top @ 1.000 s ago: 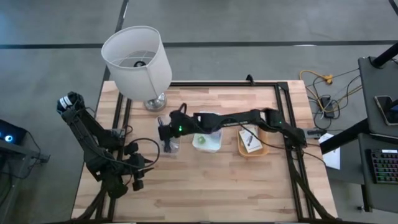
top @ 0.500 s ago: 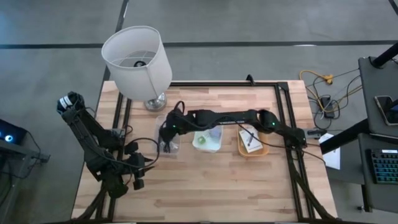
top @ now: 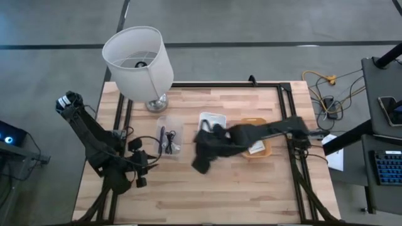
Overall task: Pick and place items into bin
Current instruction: Return to Home Position
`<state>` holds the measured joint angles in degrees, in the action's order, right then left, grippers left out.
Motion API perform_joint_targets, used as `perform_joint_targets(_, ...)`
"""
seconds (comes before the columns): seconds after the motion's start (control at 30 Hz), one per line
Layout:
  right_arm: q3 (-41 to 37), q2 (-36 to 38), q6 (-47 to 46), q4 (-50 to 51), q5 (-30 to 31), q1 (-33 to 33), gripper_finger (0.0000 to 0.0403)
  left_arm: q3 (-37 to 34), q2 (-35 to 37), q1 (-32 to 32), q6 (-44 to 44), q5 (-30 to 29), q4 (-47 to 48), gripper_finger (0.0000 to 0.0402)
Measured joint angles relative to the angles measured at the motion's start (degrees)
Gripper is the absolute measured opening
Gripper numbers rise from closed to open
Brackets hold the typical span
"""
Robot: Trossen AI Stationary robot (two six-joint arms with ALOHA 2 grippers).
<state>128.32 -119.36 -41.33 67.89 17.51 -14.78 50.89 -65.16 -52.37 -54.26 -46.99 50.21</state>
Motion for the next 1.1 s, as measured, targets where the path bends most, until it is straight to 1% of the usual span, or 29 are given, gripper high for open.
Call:
perform_joint_targets(0.1, -7.4, 5.4, -7.4, 3.9, 4.6, -2.9, 0.0198, -0.7, 3.2, 2.6, 7.0, 1.5, -5.2, 0.0106)
perform_joint_targets(0.2, -17.4, 11.9, -16.2, 2.2, 4.4, -4.0, 0.0193, -1.6, 6.7, 6.3, 16.1, 5.2, -13.2, 0.0106)
perform_joint_targets(0.27, -24.0, 17.4, -20.3, -1.8, 3.7, -4.4, 0.0191, -2.4, 8.9, 9.1, 22.7, 8.6, -19.2, 0.0106)
perform_joint_targets(0.37, -34.4, 25.2, -21.5, -13.3, 4.3, -4.8, 0.0186, -4.3, 12.1, 13.6, 30.9, 14.5, -29.8, 0.0106)
perform_joint_targets(0.47, -44.3, 31.5, -18.1, -27.6, 6.7, -4.7, 0.0181, -7.5, 15.3, 18.6, 34.0, 21.8, -39.9, 0.0106)
perform_joint_targets(0.57, -52.4, 38.7, -13.3, -37.1, 8.9, -3.2, 0.0178, -11.3, 18.8, 23.9, 34.2, 26.4, -45.2, 0.0106)
perform_joint_targets(0.67, -59.4, 44.6, -10.8, -38.3, 9.0, -1.0, 0.0176, -14.9, 22.4, 29.6, 33.7, 30.2, -47.2, 0.0106)
perform_joint_targets(0.73, -63.8, 48.4, -8.9, -38.4, 8.0, 0.9, 0.0176, -17.3, 24.3, 33.5, 33.7, 31.0, -49.2, 0.0106)
perform_joint_targets(0.83, -69.2, 55.5, -5.4, -41.8, 5.8, 4.1, 0.0176, -20.5, 27.4, 38.0, 33.7, 31.7, -51.1, 0.0106)
perform_joint_targets(0.9, -72.5, 59.3, -2.0, -43.3, 4.4, 6.0, 0.0175, -21.7, 28.8, 40.2, 33.7, 32.1, -52.8, 0.0106)
perform_joint_targets(1.0, -76.9, 64.5, 2.3, -42.9, 3.7, 8.7, 0.0175, -23.7, 31.0, 42.6, 33.6, 32.0, -52.1, 0.0106)
perform_joint_targets(1.1, -80.8, 70.6, 4.3, -42.8, 2.4, 11.6, 0.0175, -24.9, 33.9, 44.4, 32.0, 32.0, -49.8, 0.0106)
